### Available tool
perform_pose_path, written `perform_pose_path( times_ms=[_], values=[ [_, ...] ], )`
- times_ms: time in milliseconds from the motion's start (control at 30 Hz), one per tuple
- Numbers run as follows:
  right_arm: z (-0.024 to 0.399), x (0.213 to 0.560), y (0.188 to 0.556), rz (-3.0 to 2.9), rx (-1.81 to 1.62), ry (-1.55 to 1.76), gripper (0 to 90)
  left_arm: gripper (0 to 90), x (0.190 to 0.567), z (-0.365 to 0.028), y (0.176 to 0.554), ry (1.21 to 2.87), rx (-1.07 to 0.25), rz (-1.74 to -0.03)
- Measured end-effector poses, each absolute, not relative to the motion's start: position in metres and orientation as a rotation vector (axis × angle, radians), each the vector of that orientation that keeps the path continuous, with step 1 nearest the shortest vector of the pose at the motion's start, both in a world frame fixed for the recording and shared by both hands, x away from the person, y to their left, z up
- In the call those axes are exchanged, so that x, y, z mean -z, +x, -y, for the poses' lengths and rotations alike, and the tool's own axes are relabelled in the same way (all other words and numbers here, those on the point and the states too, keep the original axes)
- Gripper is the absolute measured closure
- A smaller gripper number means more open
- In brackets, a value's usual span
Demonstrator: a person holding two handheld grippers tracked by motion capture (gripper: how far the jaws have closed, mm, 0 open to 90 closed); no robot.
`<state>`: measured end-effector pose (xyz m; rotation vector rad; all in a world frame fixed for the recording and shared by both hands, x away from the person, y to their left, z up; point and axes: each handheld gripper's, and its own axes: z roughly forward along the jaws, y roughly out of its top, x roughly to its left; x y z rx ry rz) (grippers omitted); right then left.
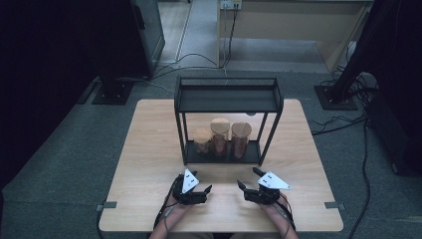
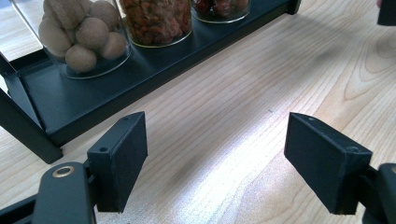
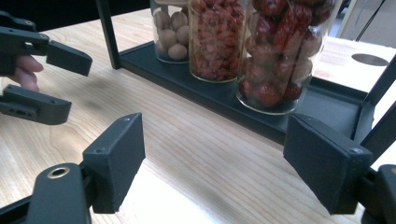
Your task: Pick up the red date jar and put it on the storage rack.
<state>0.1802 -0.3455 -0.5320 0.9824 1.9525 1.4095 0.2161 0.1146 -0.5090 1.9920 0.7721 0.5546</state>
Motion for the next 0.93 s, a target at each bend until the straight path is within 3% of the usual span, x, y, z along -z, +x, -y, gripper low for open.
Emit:
perform_pose_path(
  times_ms=[933],
  values=[
    [0.3436,0.5338,0.1885,-1.984,-1.407,0.996,20.6,21.4,0.5087,-0.1134,0.2156,1.998,-0.56,-0.77]
  ],
)
